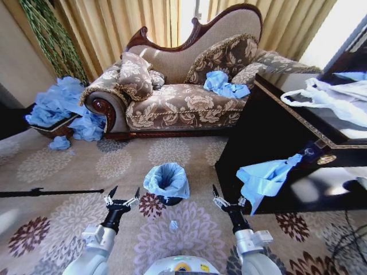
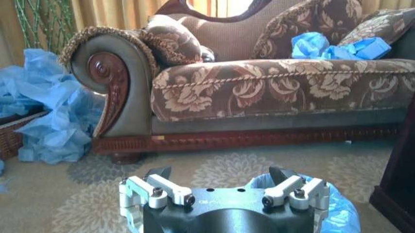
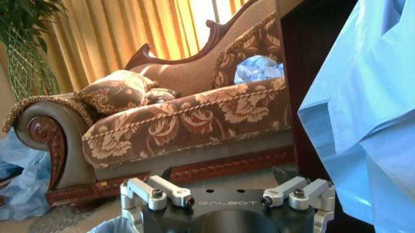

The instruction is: Place a garbage bag over the trash bin.

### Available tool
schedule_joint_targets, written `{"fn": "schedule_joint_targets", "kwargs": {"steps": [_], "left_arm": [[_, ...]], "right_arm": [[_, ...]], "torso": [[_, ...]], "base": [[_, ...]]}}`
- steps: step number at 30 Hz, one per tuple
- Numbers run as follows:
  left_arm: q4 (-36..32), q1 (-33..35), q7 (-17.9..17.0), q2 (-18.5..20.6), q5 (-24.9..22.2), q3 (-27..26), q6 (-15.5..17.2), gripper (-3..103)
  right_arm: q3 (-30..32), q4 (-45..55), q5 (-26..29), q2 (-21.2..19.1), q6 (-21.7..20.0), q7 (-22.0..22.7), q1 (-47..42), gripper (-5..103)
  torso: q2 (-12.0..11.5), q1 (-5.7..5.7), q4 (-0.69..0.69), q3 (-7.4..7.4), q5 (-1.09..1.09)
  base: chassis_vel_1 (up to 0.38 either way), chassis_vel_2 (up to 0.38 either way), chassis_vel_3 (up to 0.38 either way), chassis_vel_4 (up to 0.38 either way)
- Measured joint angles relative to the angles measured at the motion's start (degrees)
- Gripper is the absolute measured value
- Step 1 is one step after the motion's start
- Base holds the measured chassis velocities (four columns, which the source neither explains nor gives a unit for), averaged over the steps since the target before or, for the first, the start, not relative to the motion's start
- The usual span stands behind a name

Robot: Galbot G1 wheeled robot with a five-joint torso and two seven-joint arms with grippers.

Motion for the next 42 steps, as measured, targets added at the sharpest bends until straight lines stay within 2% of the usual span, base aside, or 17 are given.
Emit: {"fn": "schedule_joint_targets", "kwargs": {"steps": [42], "left_arm": [[0.0,0.0,0.0,0.0,0.0,0.0,0.0,100]], "right_arm": [[0.0,0.0,0.0,0.0,0.0,0.0,0.0,100]], "torso": [[0.0,0.0,0.0,0.0,0.0]], "base": [[0.0,0.0,0.0,0.0]]}}
